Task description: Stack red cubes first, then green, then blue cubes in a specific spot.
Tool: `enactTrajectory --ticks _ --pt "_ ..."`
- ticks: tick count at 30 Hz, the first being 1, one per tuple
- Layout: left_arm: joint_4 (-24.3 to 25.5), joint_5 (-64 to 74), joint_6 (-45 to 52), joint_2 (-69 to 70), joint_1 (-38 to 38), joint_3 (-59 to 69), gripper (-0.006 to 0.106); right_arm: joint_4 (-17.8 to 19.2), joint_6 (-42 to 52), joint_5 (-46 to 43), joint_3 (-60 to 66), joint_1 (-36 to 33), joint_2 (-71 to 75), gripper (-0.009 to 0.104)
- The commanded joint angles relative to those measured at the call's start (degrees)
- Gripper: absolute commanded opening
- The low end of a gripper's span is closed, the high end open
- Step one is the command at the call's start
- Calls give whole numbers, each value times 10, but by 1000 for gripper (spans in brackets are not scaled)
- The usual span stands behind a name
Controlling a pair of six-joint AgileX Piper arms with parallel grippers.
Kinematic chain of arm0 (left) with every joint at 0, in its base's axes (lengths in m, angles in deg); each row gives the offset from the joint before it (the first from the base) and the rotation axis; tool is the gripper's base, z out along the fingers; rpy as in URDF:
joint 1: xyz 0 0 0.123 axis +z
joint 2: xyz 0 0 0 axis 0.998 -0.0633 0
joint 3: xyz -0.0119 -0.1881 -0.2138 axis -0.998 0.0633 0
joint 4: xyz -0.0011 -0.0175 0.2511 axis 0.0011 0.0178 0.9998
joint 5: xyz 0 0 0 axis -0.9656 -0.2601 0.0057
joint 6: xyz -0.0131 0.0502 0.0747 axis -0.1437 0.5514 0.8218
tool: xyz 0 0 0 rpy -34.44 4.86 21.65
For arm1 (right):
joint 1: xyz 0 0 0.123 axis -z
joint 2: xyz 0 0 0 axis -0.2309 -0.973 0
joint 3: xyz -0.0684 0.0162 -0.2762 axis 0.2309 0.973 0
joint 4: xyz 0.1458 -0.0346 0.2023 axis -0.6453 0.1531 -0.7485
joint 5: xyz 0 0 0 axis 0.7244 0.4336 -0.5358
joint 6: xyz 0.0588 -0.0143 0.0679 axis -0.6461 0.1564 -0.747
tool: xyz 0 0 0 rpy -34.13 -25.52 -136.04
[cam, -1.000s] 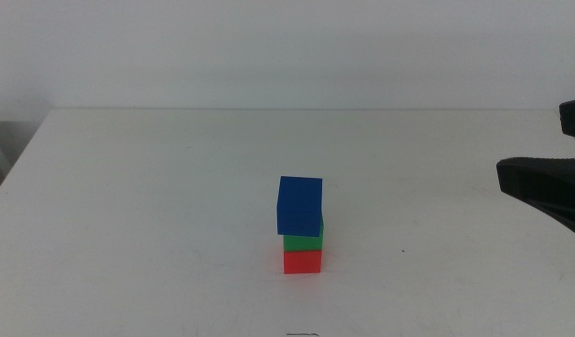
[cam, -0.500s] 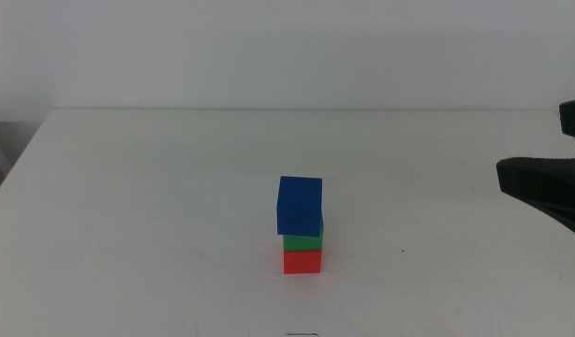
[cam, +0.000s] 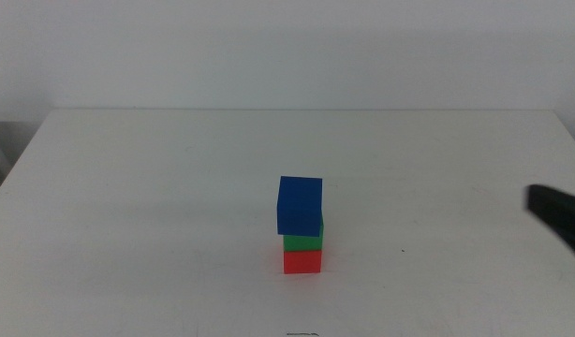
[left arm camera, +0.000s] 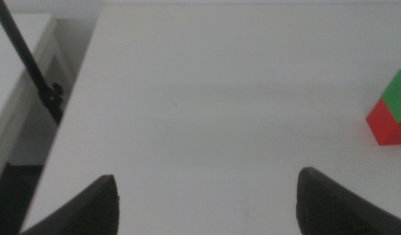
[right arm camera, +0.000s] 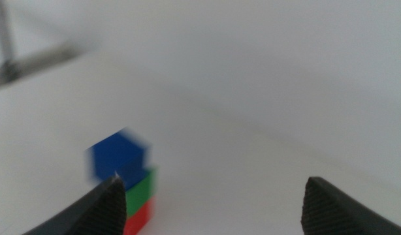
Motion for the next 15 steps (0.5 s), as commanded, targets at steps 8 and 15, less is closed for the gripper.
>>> enactTrajectory --ticks 8,15 --pt "-37 -200 0 140 0 131 92 7 9 -211 248 192 228 91" --pt "-35 -404 0 146 0 211 92 7 9 -210 351 287 346 91"
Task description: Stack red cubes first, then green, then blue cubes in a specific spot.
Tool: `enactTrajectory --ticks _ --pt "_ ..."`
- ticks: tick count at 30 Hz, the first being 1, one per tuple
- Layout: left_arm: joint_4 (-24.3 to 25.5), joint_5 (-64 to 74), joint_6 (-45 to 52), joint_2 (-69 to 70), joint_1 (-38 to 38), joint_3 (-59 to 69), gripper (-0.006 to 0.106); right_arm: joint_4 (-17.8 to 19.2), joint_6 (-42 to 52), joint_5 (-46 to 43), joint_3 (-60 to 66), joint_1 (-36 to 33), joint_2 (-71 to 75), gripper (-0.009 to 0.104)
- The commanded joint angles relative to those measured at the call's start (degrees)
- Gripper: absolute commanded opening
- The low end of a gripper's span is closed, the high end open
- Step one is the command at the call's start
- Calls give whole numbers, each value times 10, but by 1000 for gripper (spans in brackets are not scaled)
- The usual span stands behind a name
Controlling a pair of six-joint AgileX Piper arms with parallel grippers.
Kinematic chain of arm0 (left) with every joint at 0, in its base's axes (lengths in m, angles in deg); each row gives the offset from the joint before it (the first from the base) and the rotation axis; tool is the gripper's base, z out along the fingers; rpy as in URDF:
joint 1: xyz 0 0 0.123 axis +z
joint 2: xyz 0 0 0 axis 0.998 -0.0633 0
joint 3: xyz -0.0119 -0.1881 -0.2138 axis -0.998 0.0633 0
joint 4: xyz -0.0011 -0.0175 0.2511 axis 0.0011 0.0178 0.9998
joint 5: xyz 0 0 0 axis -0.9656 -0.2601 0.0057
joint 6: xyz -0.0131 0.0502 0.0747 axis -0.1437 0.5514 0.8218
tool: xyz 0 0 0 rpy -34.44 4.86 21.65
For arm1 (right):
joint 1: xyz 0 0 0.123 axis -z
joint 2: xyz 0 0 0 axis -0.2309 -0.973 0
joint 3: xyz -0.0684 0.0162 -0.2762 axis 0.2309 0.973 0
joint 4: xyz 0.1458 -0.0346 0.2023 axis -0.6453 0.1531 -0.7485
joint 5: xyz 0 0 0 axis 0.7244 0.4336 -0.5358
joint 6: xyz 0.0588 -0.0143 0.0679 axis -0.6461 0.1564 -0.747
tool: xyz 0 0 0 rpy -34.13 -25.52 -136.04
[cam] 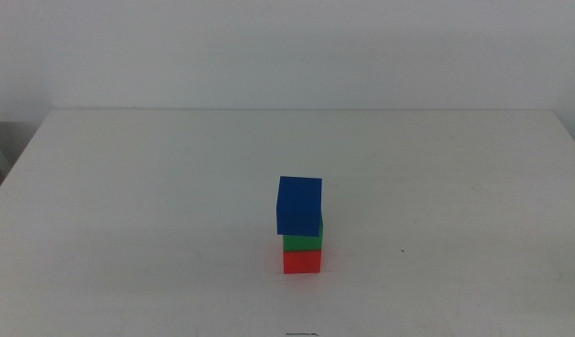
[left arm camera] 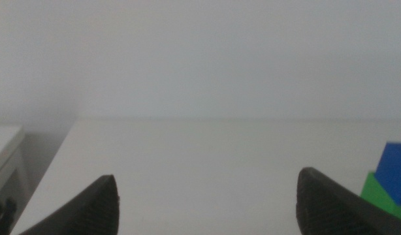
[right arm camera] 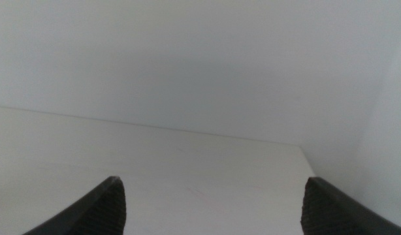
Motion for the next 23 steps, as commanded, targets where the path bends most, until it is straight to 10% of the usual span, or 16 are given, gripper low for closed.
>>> enactTrajectory --ticks 1,23 --pt "-2 -117 0 9 0 14 92 6 9 -48 7 26 21 91" --pt "-3 -206 0 11 1 174 92 17 9 -37 39 37 33 91"
